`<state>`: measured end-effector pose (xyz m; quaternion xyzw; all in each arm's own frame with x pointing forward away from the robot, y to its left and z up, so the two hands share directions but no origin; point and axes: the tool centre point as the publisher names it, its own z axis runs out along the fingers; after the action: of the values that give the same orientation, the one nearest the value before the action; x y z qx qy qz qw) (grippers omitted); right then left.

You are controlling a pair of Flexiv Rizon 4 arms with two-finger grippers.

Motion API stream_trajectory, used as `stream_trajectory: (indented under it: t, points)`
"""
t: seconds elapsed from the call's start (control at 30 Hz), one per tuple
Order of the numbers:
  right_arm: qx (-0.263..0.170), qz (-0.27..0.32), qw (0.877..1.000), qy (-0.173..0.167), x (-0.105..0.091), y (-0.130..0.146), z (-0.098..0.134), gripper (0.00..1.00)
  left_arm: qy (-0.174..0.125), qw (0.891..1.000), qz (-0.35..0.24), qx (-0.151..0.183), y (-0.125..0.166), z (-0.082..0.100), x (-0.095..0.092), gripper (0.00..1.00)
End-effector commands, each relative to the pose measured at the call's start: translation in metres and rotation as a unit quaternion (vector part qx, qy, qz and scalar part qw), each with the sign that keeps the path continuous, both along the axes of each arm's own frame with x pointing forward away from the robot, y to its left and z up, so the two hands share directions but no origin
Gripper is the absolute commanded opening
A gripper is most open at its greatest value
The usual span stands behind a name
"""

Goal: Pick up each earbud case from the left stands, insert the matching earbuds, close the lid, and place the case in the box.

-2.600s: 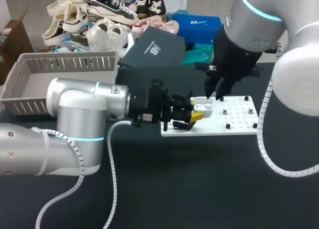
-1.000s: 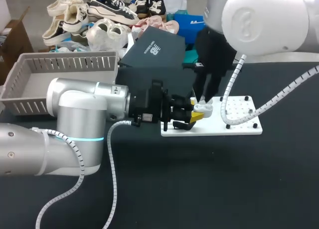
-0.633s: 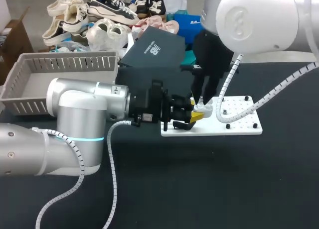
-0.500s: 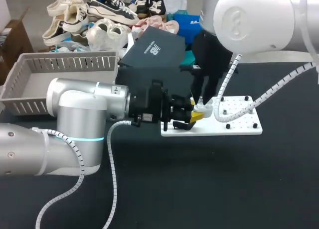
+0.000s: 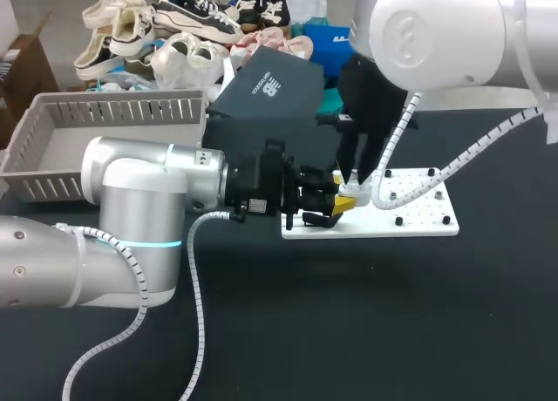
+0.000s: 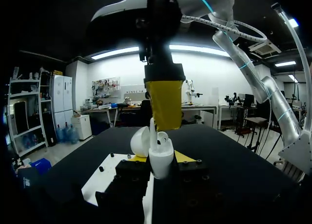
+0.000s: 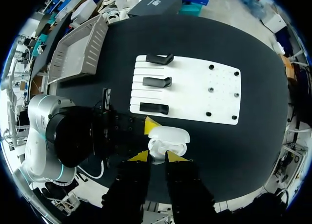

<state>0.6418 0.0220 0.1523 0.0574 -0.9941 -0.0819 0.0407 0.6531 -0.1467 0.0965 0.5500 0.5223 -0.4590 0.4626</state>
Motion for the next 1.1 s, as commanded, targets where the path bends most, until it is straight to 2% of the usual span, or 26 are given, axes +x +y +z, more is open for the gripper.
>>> stream_trajectory:
  t: [0.03, 0.43, 1.1]
  points:
    - [0.003, -0.001, 1.000, 0.002, 0.0002, -0.0005, -0.0011, 0.00, -0.001, 1.000, 0.001, -0.001, -0.0009, -0.0003, -0.0003, 0.00]
    - [0.004, 0.010, 1.000, 0.001, -0.0041, 0.0042, 0.0001, 0.00, -0.001, 1.000, 0.001, -0.001, -0.0009, -0.0003, -0.0003, 0.00]
    - [0.001, 0.005, 1.000, 0.003, -0.0003, 0.0048, -0.0067, 0.00, -0.001, 1.000, 0.001, -0.001, -0.0009, -0.0003, -0.0003, 0.00]
